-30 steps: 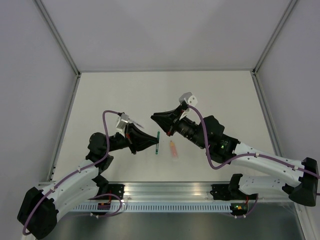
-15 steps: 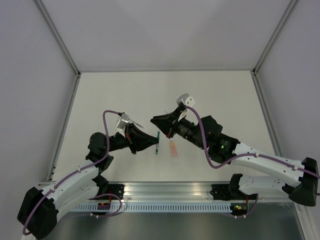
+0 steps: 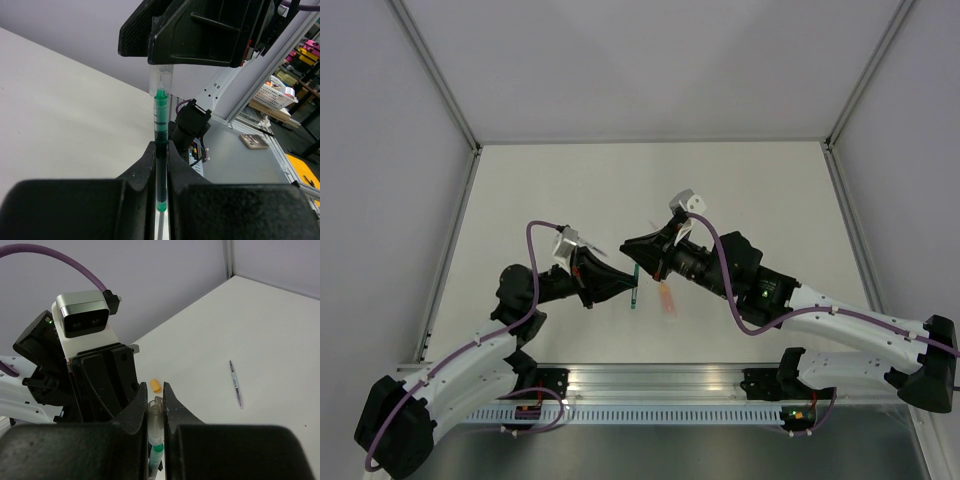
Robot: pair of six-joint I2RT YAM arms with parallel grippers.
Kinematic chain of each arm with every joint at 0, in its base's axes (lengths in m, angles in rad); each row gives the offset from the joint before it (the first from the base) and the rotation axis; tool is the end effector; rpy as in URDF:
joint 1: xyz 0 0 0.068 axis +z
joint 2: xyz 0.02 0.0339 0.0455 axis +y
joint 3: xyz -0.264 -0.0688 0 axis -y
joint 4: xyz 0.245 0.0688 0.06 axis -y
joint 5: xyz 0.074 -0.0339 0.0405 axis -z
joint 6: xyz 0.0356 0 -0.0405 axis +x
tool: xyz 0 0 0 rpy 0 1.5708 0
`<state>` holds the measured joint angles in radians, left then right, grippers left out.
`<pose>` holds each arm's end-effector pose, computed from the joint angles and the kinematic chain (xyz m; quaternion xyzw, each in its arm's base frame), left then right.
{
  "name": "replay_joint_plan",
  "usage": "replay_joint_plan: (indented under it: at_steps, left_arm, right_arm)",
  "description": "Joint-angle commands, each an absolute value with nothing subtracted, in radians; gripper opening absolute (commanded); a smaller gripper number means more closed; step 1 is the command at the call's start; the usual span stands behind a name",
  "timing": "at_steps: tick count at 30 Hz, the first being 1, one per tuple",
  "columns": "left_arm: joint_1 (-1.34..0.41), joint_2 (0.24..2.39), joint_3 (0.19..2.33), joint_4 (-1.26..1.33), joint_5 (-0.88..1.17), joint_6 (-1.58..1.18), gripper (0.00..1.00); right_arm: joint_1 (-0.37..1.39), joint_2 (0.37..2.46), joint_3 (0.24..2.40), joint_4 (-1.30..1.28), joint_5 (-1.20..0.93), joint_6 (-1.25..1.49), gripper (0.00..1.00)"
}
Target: Insert the pens into the pen caps
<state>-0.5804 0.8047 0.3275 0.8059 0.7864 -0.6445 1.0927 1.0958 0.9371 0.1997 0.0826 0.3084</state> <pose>0.1334 -0.1176 0.2765 0.2942 0.5472 -0.6143 0.4865 0.1223 0.2295 0.3733 -0.2369 0.6507 0.4428 0.5695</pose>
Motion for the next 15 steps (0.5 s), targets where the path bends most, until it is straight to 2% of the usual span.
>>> replay_joint_plan:
  at_steps: [1,15]
  left_arm:
    - [-0.583,0.785,0.327,0.834,0.761,-0.617,0.02]
    - [-0.583,0.759,0.331,0.815,0.741,-0.604,0.02]
  right_arm:
    - [1.092,1.075,0.930,0.221,0.057,0.334,0.00]
    - [1.092,1.086,0.928,0.195,0.035,0.364,0.00]
